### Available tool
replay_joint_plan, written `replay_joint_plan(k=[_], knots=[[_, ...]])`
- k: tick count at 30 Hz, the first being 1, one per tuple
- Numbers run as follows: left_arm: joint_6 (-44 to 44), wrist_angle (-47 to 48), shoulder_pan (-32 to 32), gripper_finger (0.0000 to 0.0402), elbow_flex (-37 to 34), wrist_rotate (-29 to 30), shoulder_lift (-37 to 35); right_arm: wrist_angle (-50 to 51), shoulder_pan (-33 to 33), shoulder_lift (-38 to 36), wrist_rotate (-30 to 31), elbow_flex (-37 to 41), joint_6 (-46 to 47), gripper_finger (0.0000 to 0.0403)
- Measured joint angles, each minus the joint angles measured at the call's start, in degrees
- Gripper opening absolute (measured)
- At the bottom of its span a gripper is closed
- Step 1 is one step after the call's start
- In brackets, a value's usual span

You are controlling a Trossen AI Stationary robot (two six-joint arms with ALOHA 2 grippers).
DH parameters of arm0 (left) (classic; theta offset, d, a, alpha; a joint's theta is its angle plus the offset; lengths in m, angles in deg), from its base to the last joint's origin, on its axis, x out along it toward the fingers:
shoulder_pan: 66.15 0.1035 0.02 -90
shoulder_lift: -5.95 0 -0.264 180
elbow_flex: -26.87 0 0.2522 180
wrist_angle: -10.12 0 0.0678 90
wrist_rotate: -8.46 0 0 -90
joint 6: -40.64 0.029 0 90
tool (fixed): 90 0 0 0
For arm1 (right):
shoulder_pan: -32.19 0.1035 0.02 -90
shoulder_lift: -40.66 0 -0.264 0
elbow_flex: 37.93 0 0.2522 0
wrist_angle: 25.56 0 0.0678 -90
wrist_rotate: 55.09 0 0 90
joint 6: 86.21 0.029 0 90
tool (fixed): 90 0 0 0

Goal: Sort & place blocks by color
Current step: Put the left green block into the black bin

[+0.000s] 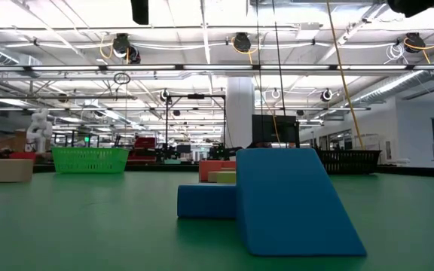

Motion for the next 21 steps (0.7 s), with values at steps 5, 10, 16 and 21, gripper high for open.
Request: replay_joint_plan(k=[5,10,16,21], knots=[[0.0,-0.12,0.0,0.0129,0.0,-0.05,0.0,0.51,-0.72,0.0,0.0,-0.47,3.47,0.0208],[0.31,-0.48,0.05,0.0129,0.0,0.13,-0.02,0.6,-1.29,0.0,-0.13,-0.47,7.84,0.0119],[0.21,-0.44,0.0,0.0129,0.0,0.15,-0.04,0.6,-1.31,0.0,-0.17,-0.47,8.72,0.0109],[-0.04,-0.39,0.04,0.0144,0.0,0.15,-0.04,0.81,-1.29,-0.04,0.7,-0.47,9.69,0.0109]])
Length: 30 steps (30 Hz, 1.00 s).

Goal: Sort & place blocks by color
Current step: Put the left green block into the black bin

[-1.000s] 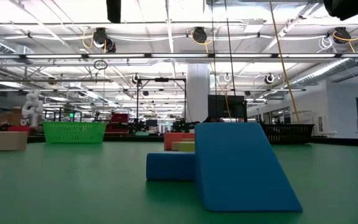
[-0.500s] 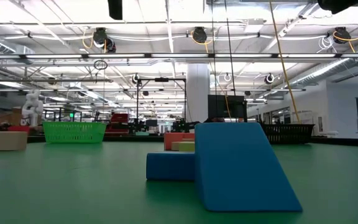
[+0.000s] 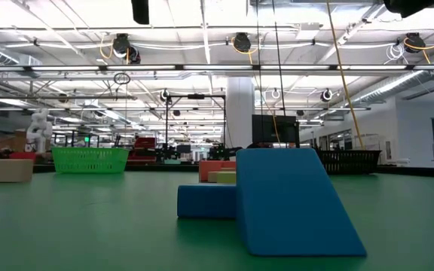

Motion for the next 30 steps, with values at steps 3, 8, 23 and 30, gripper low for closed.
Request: replay_joint_plan(k=[3,8,23,30], knots=[[2.41,0.69,0.07,0.0228,-0.07,0.35,0.02,4.66,-0.02,-1.51,3.82,0.0,0.72,0.0109],[7.57,0.21,0.23,0.0353,-0.11,1.29,-0.35,23.33,-1.73,-8.63,12.81,-0.07,7.97,0.0109],[-0.67,17.69,1.74,0.0294,-0.07,4.59,-0.33,81.3,-26.78,-30.01,14.59,-0.02,43.5,0.0109],[-3.4,27.78,1.77,0.0185,-0.06,4.54,-0.33,88.45,-42.08,-29.86,-1.02,0.02,46.15,0.0109]])
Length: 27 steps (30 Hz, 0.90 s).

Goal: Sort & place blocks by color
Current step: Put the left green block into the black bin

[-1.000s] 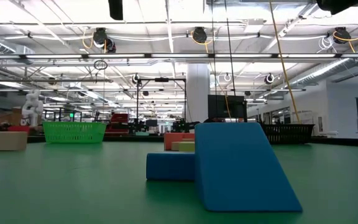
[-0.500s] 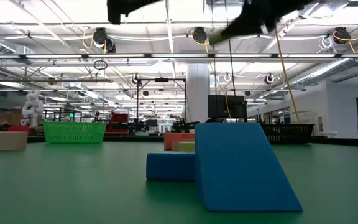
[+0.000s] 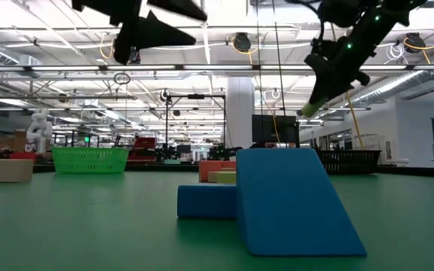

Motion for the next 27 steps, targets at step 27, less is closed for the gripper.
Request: replay_joint_plan(k=[27], knots=[[-28.14,45.13,-4.11,0.0095,0.01,-16.93,0.0,-1.45,-23.12,16.5,-17.58,0.01,-2.89,0.0123]])
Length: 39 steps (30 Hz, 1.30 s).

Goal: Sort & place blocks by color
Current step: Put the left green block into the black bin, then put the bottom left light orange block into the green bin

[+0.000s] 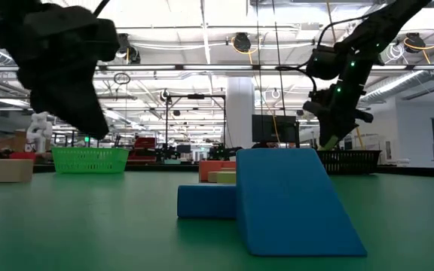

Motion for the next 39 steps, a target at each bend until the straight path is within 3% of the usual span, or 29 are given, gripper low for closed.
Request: replay_joint_plan(k=[6,10,17,21,32,39], knots=[[-2.1,6.57,-0.61,0.0095,0.0,-0.57,-2.55,0.26,-0.54,-0.27,0.05,-0.01,-1.63,0.0202],[-2.39,15.19,-0.65,0.0095,0.04,-4.61,-7.55,0.74,-0.54,-2.17,-0.04,0.0,-3.05,0.0243],[-4.63,36.49,-1.94,0.011,0.04,-14.02,-12.77,0.59,-0.5,-7.47,-1.58,-0.01,-3.18,0.026],[-4.84,42.28,-1.77,0.0145,0.04,-14.86,-12.62,0.26,-0.43,-9.85,-1.64,-0.03,-3.19,0.0257],[1.54,38.89,0.15,0.0273,-0.83,-14.56,-11.8,0.49,0.46,-11.08,-1.64,-0.03,-3.21,0.0256],[1.96,37.37,3.04,0.0295,-3.99,-11.41,-11.78,0.11,0.7,-11.08,-1.64,-0.03,-3.41,0.0256]])
